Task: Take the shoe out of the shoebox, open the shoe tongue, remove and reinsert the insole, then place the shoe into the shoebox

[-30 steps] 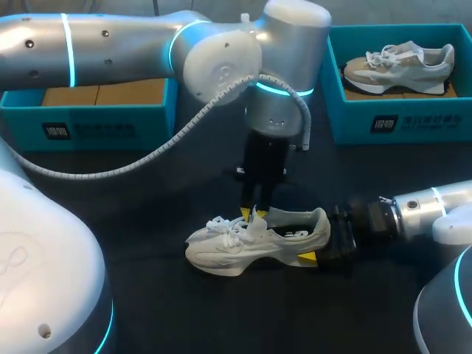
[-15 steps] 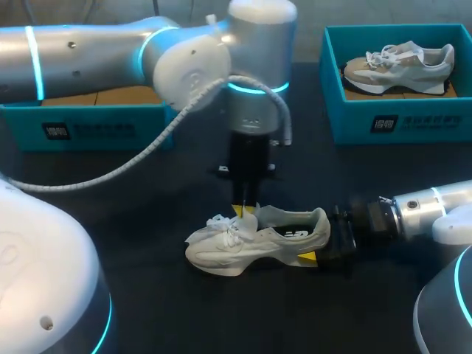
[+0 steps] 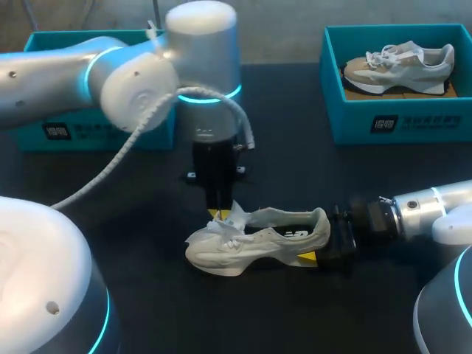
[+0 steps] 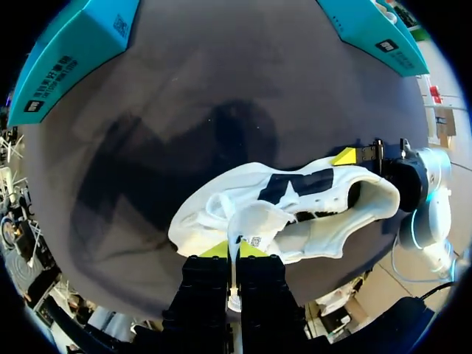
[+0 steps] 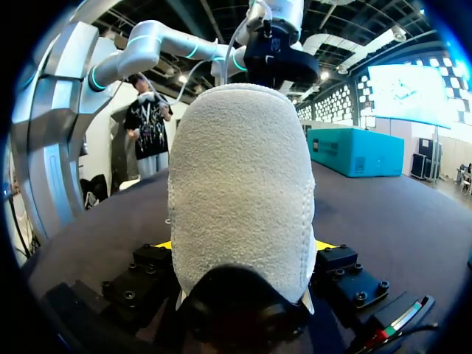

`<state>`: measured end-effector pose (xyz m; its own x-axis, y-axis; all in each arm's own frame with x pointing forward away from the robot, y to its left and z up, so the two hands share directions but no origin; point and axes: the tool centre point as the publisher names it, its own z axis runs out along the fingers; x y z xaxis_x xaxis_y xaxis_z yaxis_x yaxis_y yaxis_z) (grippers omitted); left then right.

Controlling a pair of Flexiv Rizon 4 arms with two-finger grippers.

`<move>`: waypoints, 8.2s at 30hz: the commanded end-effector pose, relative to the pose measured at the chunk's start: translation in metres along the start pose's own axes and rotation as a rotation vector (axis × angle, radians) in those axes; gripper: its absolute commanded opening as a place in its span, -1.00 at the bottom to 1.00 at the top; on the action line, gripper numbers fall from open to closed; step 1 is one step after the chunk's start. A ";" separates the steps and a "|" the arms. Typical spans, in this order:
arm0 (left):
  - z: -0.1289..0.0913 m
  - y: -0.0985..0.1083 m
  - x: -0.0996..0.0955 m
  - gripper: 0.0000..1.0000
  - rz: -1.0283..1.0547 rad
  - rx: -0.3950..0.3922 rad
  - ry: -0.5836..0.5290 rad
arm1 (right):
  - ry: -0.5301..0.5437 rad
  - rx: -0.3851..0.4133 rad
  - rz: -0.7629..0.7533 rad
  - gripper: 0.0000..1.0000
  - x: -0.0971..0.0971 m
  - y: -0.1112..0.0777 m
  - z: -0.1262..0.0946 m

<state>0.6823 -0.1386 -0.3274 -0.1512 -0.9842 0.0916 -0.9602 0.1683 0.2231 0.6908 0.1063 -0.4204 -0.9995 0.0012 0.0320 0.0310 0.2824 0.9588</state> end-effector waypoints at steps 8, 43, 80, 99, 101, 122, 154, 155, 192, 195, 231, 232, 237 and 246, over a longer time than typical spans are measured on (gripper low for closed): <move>0.003 0.009 -0.031 -1.00 0.065 0.014 0.246 | -0.002 0.003 -0.001 -1.00 0.000 -0.001 0.003; -0.044 0.018 -0.050 0.07 0.186 0.104 0.193 | -0.002 0.003 -0.001 -1.00 0.000 -0.001 0.003; -0.114 0.028 0.015 -1.00 1.043 -0.107 0.056 | -0.002 0.003 -0.001 -1.00 0.000 -0.001 0.003; -0.078 0.019 0.053 -1.00 1.305 0.013 0.055 | -0.002 0.003 -0.001 -1.00 0.000 -0.001 0.003; -0.078 0.019 0.053 -1.00 1.305 0.013 0.055 | -0.002 0.003 -0.001 -1.00 0.000 -0.001 0.003; -0.030 -0.005 0.098 -1.00 1.418 0.034 0.062 | -0.002 0.003 -0.001 -1.00 0.000 -0.001 0.003; 0.054 -0.009 0.079 -1.00 1.397 -0.051 0.072 | -0.002 0.003 -0.001 -1.00 0.000 -0.001 0.003; 0.055 -0.007 0.078 -1.00 1.399 -0.053 0.074 | -0.002 0.003 -0.001 -1.00 0.000 -0.001 0.003; 0.070 -0.009 0.080 -0.13 1.407 0.075 -0.075 | -0.002 0.003 -0.001 -1.00 0.000 -0.001 0.003; 0.066 -0.011 0.080 -0.11 1.404 0.076 -0.073 | -0.002 0.003 -0.001 -1.00 0.000 -0.001 0.003; 0.042 -0.015 0.088 -0.60 1.427 0.051 0.050 | -0.002 0.003 -0.001 -1.00 0.000 -0.001 0.003; 0.044 -0.016 0.088 -0.61 1.425 0.052 0.042 | -0.002 0.003 -0.001 -1.00 0.000 -0.001 0.003; 0.059 -0.021 0.086 -0.63 1.413 0.035 0.034 | -0.002 0.003 -0.001 -1.00 0.000 -0.001 0.003; 0.070 -0.017 0.083 -0.55 1.451 0.050 -0.011 | -0.002 0.003 -0.001 -1.00 0.000 -0.001 0.003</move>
<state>0.6740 -0.2274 -0.3907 -0.9780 0.0477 0.2032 0.0297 0.9954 -0.0911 0.6905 0.1069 -0.4206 -0.9995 0.0014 0.0313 0.0305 0.2815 0.9591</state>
